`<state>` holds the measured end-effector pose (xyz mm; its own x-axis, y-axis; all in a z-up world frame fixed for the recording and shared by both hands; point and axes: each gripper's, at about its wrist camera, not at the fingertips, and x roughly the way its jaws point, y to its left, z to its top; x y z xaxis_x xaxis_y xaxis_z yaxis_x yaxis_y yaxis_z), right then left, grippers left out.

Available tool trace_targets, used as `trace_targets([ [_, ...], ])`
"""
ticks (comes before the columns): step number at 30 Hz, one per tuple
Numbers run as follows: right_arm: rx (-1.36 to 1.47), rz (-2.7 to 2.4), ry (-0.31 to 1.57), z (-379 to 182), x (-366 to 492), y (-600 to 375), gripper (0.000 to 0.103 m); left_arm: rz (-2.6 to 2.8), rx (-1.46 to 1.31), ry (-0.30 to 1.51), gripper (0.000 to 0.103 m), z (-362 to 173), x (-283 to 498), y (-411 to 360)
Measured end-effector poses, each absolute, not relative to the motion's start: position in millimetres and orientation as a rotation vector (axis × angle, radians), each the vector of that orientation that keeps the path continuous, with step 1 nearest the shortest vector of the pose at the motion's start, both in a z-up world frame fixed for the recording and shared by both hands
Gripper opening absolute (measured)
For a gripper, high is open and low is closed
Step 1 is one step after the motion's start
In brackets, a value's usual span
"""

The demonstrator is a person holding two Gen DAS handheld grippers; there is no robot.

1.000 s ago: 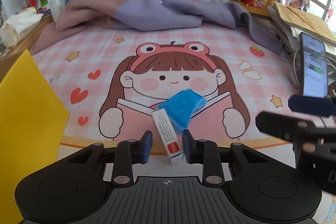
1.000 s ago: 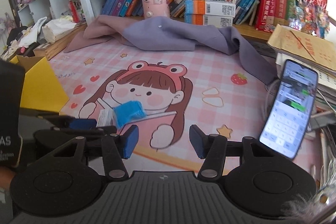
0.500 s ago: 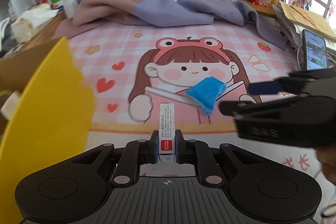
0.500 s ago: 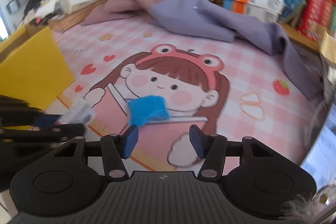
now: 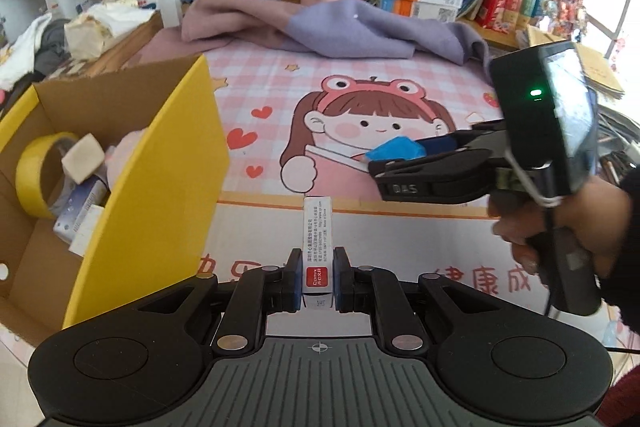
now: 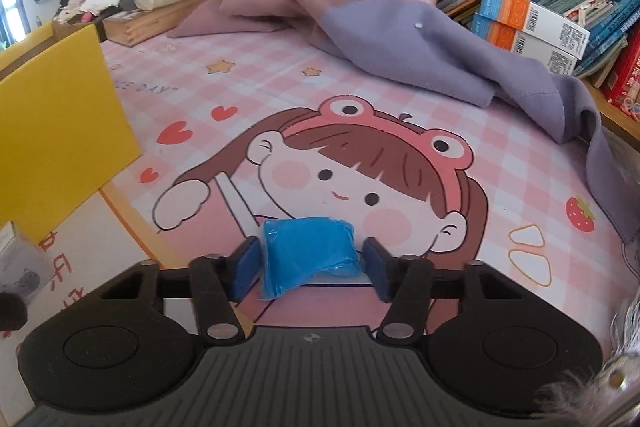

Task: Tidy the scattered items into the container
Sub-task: 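Close the left gripper on the white medicine box while the right gripper grasps the blue packet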

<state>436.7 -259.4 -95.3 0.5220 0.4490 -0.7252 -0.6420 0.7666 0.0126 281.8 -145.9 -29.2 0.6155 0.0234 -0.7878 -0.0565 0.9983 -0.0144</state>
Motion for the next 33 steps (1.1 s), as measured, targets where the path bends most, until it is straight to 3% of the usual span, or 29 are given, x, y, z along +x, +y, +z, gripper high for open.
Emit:
trace_targets([
  [6, -0.259, 0.655, 0.773, -89, 429, -258, 0.044, 0.030, -0.027, 0.872, 0.013, -19, 273, -150],
  [33, -0.093, 0.537, 0.728, -12, 320, -333, 0.044, -0.127, 0.026, 0.782, 0.013, 16, 231, -150],
])
